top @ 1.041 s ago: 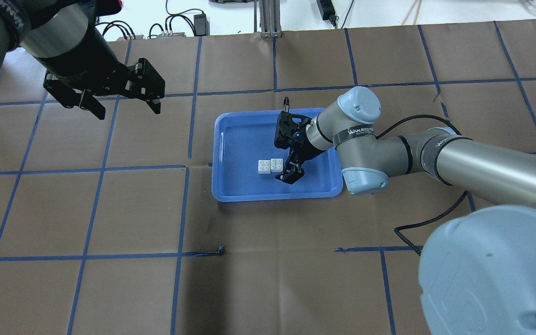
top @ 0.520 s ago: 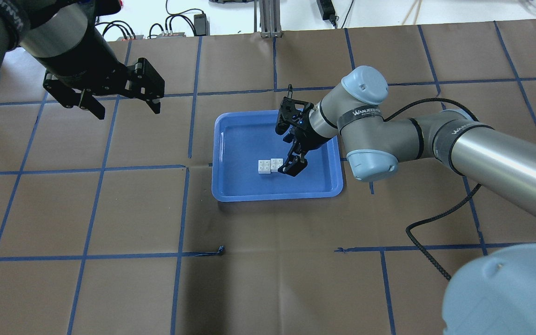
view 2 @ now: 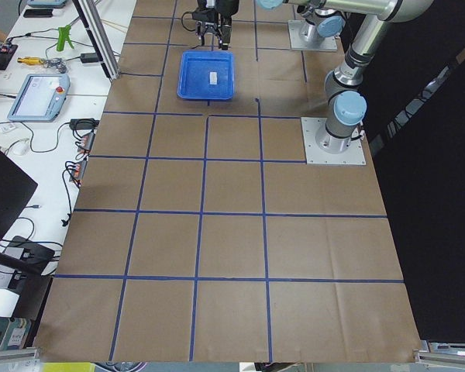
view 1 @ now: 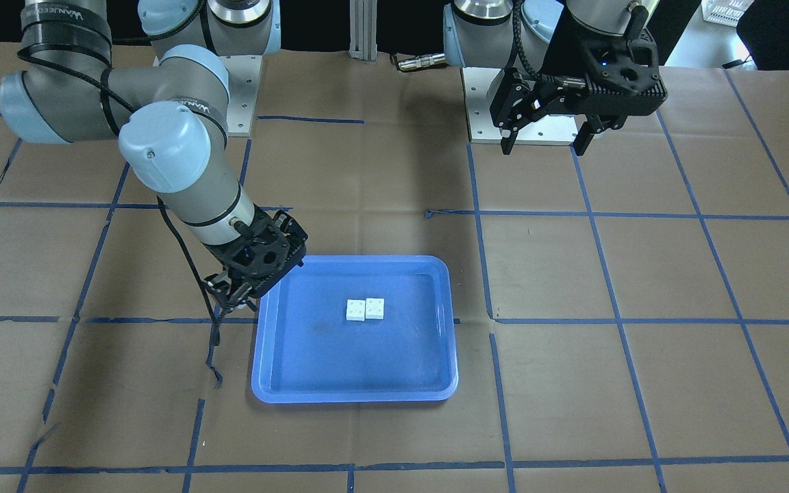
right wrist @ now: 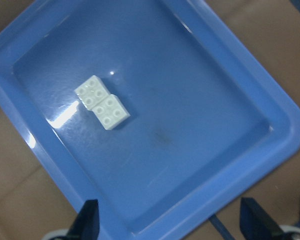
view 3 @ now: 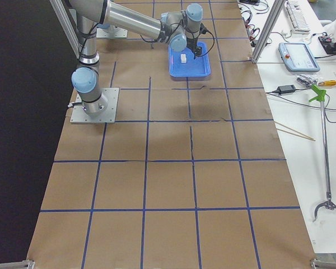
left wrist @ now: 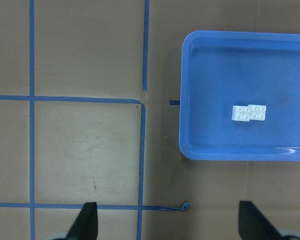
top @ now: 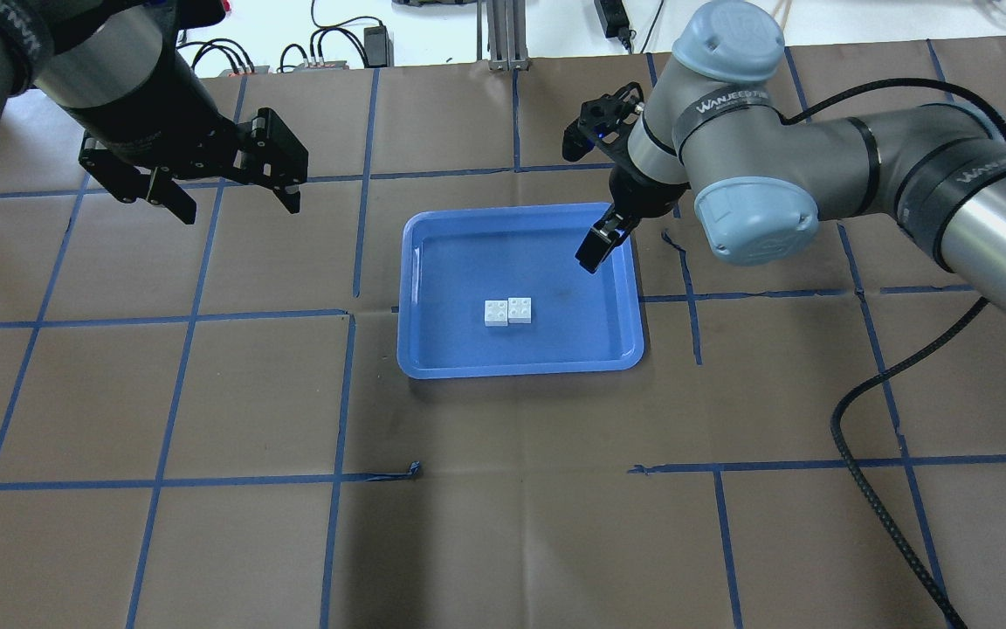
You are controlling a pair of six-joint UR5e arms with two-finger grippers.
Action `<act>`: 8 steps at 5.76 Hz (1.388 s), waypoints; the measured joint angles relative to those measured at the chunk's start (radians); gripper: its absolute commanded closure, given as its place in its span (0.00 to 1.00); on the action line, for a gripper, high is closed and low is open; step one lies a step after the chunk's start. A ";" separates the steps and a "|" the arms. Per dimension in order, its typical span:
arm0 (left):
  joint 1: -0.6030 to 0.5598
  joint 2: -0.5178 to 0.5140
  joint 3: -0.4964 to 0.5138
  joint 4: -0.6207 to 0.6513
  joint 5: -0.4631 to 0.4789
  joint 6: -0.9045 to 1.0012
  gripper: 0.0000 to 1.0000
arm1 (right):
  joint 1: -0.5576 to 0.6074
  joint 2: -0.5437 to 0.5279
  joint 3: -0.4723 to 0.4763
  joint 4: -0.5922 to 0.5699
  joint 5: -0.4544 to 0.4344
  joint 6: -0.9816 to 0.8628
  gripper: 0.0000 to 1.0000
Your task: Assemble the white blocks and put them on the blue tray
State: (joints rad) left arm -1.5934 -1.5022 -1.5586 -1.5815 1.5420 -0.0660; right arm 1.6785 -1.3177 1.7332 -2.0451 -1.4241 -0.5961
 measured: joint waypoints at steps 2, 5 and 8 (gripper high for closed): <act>0.001 0.000 0.000 0.000 0.000 0.000 0.01 | -0.060 -0.123 -0.020 0.186 -0.103 0.357 0.00; 0.001 0.000 0.000 0.000 0.000 0.000 0.01 | -0.112 -0.244 -0.158 0.508 -0.163 0.585 0.00; 0.001 0.000 0.000 0.000 -0.001 0.000 0.01 | -0.120 -0.244 -0.196 0.577 -0.165 0.596 0.00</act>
